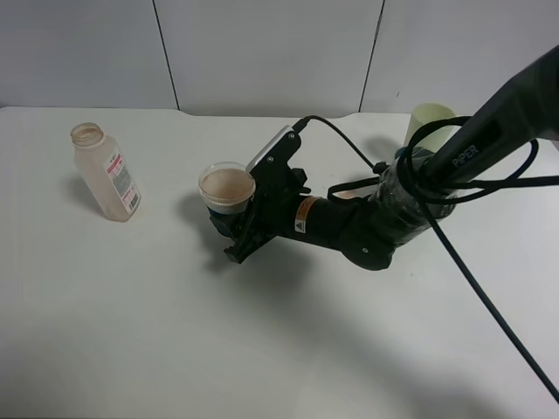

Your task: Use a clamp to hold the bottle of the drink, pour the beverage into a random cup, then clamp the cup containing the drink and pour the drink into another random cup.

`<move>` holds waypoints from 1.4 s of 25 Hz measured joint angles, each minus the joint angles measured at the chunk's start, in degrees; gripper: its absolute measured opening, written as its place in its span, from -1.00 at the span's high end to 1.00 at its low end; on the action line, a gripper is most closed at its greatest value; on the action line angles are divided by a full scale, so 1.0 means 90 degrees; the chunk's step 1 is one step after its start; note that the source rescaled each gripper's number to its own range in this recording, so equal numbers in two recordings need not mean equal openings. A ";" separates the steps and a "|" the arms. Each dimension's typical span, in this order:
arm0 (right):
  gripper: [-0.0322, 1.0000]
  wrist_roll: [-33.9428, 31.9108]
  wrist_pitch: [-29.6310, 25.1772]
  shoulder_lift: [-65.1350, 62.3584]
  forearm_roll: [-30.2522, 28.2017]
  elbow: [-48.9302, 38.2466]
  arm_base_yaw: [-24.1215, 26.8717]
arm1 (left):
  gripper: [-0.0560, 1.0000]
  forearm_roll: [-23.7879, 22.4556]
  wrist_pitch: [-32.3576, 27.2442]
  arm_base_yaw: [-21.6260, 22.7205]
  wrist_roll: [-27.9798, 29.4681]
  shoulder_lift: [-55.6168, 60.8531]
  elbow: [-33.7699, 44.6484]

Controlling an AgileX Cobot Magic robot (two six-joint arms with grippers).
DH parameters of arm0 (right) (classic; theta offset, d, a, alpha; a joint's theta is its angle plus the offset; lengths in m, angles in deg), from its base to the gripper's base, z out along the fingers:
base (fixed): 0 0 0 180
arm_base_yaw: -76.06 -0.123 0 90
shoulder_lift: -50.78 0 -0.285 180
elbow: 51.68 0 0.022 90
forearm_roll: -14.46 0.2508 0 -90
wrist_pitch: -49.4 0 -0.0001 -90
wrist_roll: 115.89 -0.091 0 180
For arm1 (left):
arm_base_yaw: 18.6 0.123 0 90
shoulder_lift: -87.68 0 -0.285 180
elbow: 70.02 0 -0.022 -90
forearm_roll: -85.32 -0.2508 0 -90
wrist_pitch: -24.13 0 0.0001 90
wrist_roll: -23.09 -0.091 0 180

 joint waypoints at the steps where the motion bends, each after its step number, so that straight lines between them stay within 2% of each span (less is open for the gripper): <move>1: 0.94 0.0000 0.0000 0.0011 0.0000 0.0000 0.0000 | -1.00 0.0000 0.0000 0.0000 0.0000 0.0000 0.0000; 6: 0.94 0.0000 0.0000 0.0011 -0.0002 0.0000 0.0000 | -1.00 0.0000 0.0000 0.0000 0.0000 0.0000 0.0000; 7: 0.85 -0.0006 0.0000 0.0011 -0.0002 0.0000 0.0000 | -1.00 0.0000 0.0000 0.0000 0.0000 0.0000 0.0000; 8: 0.61 -0.0006 0.0000 0.0011 -0.0002 0.0000 0.0000 | -1.00 0.0000 0.0000 0.0000 0.0000 0.0000 0.0000; 11: -0.27 -0.0006 0.0052 0.0011 -0.0002 0.0000 0.0000 | -1.00 0.0000 0.0000 0.0000 0.0000 0.0000 0.0000; 12: -0.48 -0.0006 0.0084 0.0011 -0.0002 0.0000 0.0000 | -1.00 0.0000 0.0000 0.0000 0.0000 0.0000 0.0000; 14: -0.66 -0.0006 0.0148 0.0011 0.0004 0.0000 0.0000 | -1.00 0.0000 0.0000 0.0000 0.0000 0.0000 0.0000; 19: -0.77 -0.0047 0.0099 -0.0040 0.0004 0.0000 0.0000 | -1.00 0.0000 0.0000 0.0000 0.0000 0.0000 0.0000; 22: -0.77 -0.0176 -0.0223 -0.0330 0.0004 -0.0006 0.0000 | -1.00 0.0000 0.0000 0.0000 0.0000 0.0000 0.0000; 25: -0.77 -0.0257 -0.0881 -0.0884 0.0034 -0.0012 0.0000 | -1.00 0.0000 0.0000 0.0000 0.0000 0.0000 0.0000; 31: -0.77 -0.0288 -0.2853 -0.2527 0.0603 -0.0021 0.0000 | -1.00 0.0000 -0.0006 0.0000 0.0000 0.0000 0.0000; 35: -0.77 -0.0151 -0.3367 -0.3523 0.0732 -0.0021 0.0000 | -1.00 0.0000 -0.0006 0.0000 0.0000 0.0000 0.0000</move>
